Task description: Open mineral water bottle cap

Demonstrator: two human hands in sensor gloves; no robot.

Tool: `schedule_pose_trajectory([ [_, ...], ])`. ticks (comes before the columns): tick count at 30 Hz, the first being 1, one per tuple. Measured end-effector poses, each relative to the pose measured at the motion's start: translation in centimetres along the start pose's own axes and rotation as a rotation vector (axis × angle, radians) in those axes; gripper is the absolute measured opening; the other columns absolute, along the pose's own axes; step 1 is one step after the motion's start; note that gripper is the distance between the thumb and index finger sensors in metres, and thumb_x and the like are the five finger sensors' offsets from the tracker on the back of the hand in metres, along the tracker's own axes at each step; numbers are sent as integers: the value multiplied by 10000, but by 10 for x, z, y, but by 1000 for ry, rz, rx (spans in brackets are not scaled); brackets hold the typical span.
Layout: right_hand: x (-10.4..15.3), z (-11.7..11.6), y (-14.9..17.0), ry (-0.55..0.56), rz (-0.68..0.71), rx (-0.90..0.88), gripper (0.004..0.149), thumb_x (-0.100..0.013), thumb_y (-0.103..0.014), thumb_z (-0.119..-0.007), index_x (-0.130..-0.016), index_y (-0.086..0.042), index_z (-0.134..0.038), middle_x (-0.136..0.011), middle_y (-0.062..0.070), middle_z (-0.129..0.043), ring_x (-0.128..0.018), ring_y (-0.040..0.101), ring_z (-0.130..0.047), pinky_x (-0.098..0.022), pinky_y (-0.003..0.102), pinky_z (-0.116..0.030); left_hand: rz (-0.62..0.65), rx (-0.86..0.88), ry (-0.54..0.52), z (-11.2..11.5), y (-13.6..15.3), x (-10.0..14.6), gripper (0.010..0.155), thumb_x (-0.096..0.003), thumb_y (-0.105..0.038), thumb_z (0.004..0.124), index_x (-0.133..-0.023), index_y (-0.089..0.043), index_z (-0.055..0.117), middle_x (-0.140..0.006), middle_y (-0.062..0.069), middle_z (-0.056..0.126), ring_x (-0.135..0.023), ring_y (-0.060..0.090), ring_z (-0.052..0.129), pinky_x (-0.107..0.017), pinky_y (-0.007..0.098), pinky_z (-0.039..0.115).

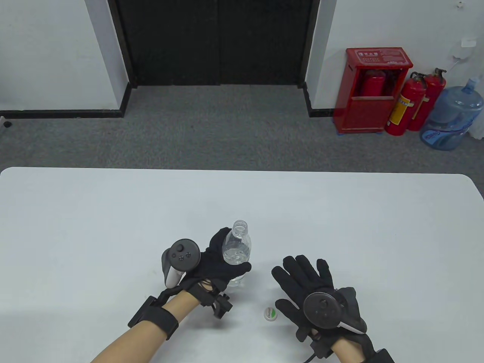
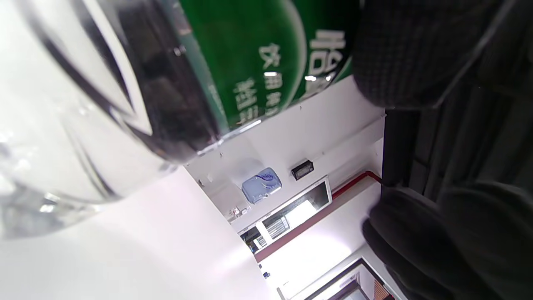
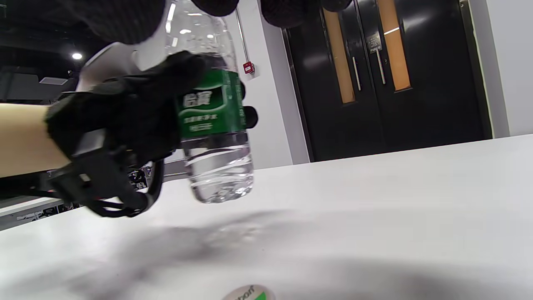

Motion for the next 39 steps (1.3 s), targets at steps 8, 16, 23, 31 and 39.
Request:
schedule_pose_trajectory([
  [8,0,-1,1,-11,-2,-7,742,-387,-602,-664,-1040,-408,-370,-1169,36,-412,-1052,372,-360,-673,665,-201,-78,-17,-50,12,30,-29,996,-308,-591,939,-948,-333,221,-1016,-49,487,-1007,303,728,-739,537,640],
  [16,-1,-1,1,-16,-1,-10,742,-385,-598,-668,-1039,-407,-376,-1169,39,-413,-1052,372,-359,-673,664,-198,-112,20,-14,16,48,-20,994,-332,-589,909,-945,-338,167,-1035,-35,422,-1031,334,653,-746,563,573],
  [23,0,0,2,-9,-8,-12,743,-386,-599,-667,-1039,-410,-369,-1170,38,-405,-1052,373,-352,-673,664,-196,-172,48,102,15,54,-1,984,-375,-620,794,-938,-388,21,-1075,25,183,-1087,397,346,-743,646,330],
  [31,0,0,-1,5,7,-8,747,-388,-608,-658,-1041,-411,-354,-1171,37,-390,-1051,373,-344,-670,662,-196,-70,-213,135,-28,31,32,913,-384,-582,797,-986,-353,150,-1076,73,183,-1070,431,261,-732,641,266],
  [39,1,-3,-2,-9,9,-4,750,-387,-613,-654,-1042,-413,-348,-1172,39,-382,-1052,374,-339,-670,663,-195,78,-594,228,-68,-9,79,862,-378,-615,779,-1015,-346,266,-1094,53,287,-1076,415,282,-725,657,259],
])
Point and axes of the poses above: the tracker on the back of each hand, its own y axis roughly to the little-finger side, its own x axis roughly from the fingertips to the wrist, z = x × y, the point moved 4 cm from there along -x, roughly from the wrist to the fingertips
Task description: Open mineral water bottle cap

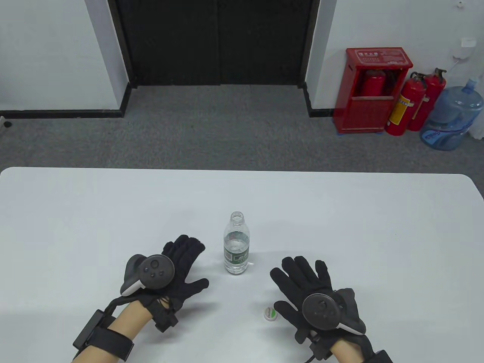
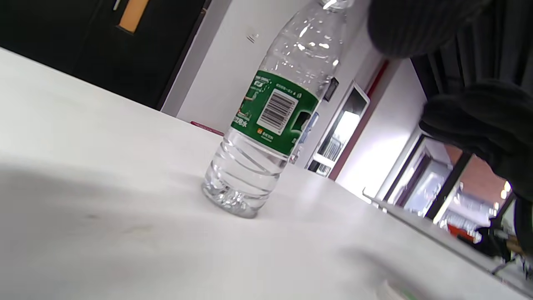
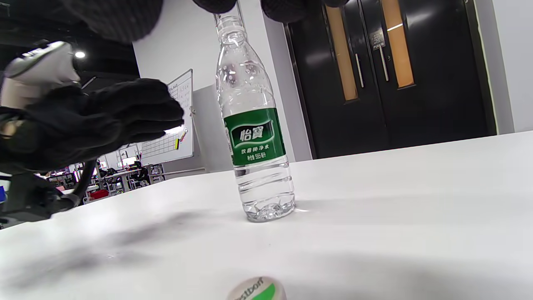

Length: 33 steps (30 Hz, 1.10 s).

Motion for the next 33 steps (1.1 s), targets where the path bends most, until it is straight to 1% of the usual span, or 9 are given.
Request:
schedule_pose_trajectory([
  [2,0,0,-1,-3,4,1,750,-387,-613,-654,-1041,-413,-348,-1173,37,-383,-1052,374,-339,-669,664,-194,35,-66,25,-4,-7,14,853,-376,-631,764,-1021,-339,288,-1096,53,298,-1078,410,283,-728,653,272],
  [4,0,0,-1,-3,6,-1,749,-387,-612,-655,-1041,-414,-349,-1172,38,-382,-1052,373,-338,-669,665,-193,58,-105,11,-5,-11,26,832,-376,-635,761,-1024,-346,324,-1099,55,321,-1081,411,297,-730,656,278],
  [8,0,-1,-2,-4,7,1,750,-387,-612,-655,-1041,-413,-348,-1173,38,-381,-1052,374,-336,-668,665,-193,70,-115,-2,4,-9,36,846,-370,-643,754,-1024,-320,326,-1097,53,325,-1081,404,291,-728,656,266],
  [11,0,-3,-2,-10,7,-1,750,-386,-611,-656,-1041,-414,-349,-1173,38,-380,-1052,374,-337,-669,665,-192,69,-97,52,17,-10,38,873,-370,-633,752,-1019,-300,274,-1089,58,255,-1073,396,223,-724,652,241],
  [14,0,-5,-2,-20,3,-3,750,-386,-613,-655,-1041,-416,-346,-1173,39,-378,-1053,374,-334,-668,667,-191,72,-134,86,24,-15,39,889,-370,-633,746,-1011,-316,218,-1084,51,197,-1070,387,178,-723,650,216],
  [21,0,-7,-3,-23,1,-18,748,-386,-613,-655,-1040,-415,-349,-1172,38,-381,-1052,374,-336,-668,667,-194,55,-134,66,17,-12,41,880,-368,-629,745,-1010,-321,228,-1083,51,202,-1068,386,178,-720,650,208],
  [25,-1,-11,0,-43,-8,-30,753,-381,-617,-657,-1039,-418,-351,-1174,39,-373,-1053,374,-328,-668,667,-188,53,-130,70,17,-11,42,875,-369,-630,743,-1009,-325,231,-1083,52,204,-1067,387,178,-719,649,206],
  [28,0,-13,1,-67,-6,-48,772,-370,-656,-638,-1041,-433,-330,-1179,35,-344,-1057,375,-292,-667,670,-175,52,-107,76,18,-11,41,895,-368,-645,732,-1004,-322,191,-1083,49,200,-1068,385,185,-719,648,207],
  [33,0,-12,2,-58,-8,-52,766,-371,-647,-640,-1039,-434,-331,-1179,33,-326,-1057,372,-280,-666,669,-168,51,-103,83,20,-11,41,896,-370,-643,731,-1002,-326,181,-1083,49,193,-1068,382,175,-718,648,198],
])
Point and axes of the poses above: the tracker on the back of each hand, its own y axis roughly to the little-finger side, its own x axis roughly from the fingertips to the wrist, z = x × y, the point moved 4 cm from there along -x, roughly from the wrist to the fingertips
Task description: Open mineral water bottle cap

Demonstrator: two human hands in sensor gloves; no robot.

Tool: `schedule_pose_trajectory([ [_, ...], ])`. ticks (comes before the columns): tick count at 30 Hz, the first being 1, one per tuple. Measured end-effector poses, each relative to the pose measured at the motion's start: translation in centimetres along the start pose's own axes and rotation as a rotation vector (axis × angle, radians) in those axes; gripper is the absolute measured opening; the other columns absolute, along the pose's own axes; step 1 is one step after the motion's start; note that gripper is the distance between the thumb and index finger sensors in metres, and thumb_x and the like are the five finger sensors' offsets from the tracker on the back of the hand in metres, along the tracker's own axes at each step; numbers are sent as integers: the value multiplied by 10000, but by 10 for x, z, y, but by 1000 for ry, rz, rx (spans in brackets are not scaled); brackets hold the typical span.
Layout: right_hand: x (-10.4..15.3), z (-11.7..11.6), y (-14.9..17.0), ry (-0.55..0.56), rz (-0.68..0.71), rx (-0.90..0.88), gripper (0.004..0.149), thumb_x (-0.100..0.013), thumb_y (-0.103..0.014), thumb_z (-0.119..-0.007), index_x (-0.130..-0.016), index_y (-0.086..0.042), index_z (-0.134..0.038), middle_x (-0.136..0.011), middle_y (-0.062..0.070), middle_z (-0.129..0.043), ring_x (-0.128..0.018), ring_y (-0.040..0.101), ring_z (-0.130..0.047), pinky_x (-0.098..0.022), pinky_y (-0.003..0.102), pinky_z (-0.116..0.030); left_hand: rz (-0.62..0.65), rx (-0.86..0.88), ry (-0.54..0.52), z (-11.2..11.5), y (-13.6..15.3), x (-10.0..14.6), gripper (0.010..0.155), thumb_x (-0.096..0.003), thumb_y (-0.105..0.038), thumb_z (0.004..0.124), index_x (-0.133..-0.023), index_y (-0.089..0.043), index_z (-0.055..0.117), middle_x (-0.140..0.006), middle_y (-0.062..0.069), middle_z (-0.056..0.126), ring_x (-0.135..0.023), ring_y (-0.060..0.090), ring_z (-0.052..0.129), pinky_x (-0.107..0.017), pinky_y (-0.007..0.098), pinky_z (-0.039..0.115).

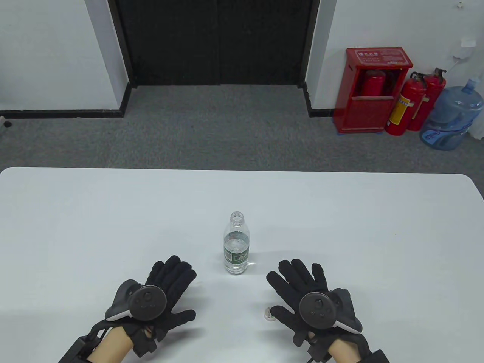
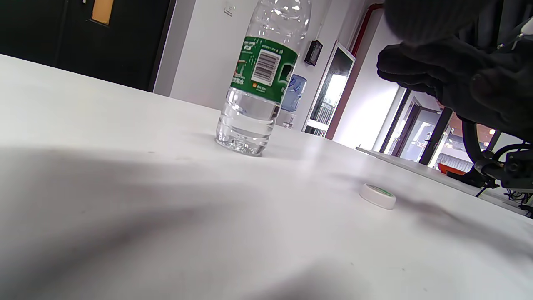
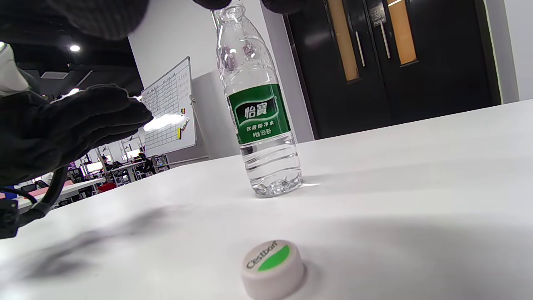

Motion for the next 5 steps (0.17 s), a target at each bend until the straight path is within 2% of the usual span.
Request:
schedule_pose_trajectory([
  [5,0,0,0,4,-1,1,762,-372,-639,-643,-1038,-431,-336,-1177,36,-330,-1056,373,-282,-666,670,-169,-7,11,4,0,1,0,891,-370,-641,730,-1002,-331,185,-1083,50,192,-1067,383,169,-717,647,195],
])
Point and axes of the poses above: the tracker on the back of each hand, its own y axis roughly to the little-finger side, its own x axis roughly from the fingertips to the wrist, z = x × y, the point moved 4 cm from there along -x, roughly from the wrist to the fingertips
